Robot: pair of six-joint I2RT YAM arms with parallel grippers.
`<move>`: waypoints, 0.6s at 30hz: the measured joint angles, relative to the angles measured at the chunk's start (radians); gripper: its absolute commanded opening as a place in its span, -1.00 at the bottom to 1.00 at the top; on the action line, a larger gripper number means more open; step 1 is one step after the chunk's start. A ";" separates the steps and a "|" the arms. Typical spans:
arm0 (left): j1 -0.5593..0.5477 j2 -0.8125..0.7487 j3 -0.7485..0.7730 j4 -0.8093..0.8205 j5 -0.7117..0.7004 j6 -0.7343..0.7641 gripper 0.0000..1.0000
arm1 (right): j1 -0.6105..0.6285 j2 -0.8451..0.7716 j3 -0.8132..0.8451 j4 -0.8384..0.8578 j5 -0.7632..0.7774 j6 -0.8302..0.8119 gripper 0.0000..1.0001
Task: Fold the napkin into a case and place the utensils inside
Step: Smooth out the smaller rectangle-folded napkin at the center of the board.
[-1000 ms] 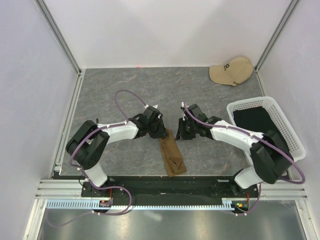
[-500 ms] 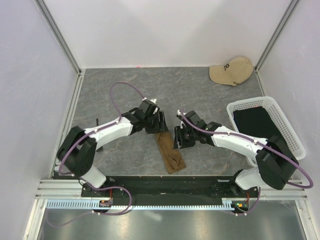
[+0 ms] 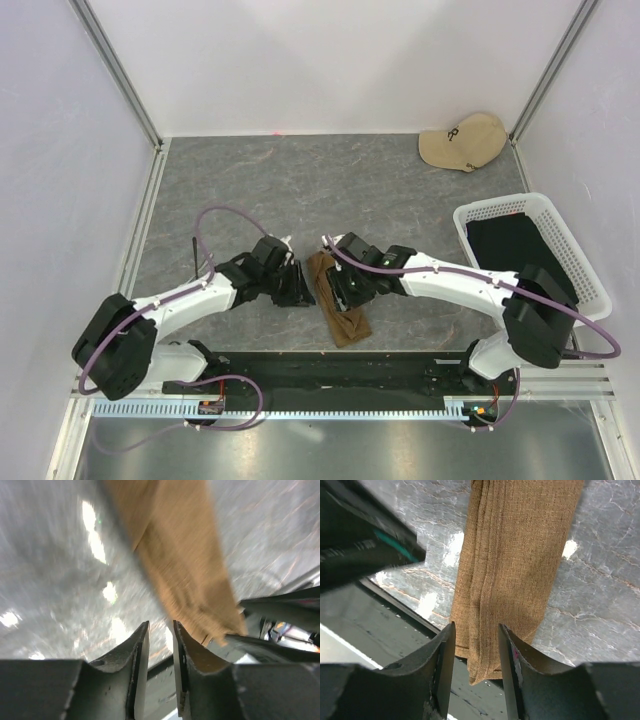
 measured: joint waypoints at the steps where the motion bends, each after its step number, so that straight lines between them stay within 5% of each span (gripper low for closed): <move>1: -0.006 0.000 -0.025 0.013 0.016 -0.016 -0.43 | 0.008 0.017 0.021 -0.019 0.018 -0.008 -0.04; 18: -0.099 0.109 -0.186 0.343 0.124 -0.240 -0.47 | 0.143 0.195 0.125 -0.155 0.188 -0.022 0.02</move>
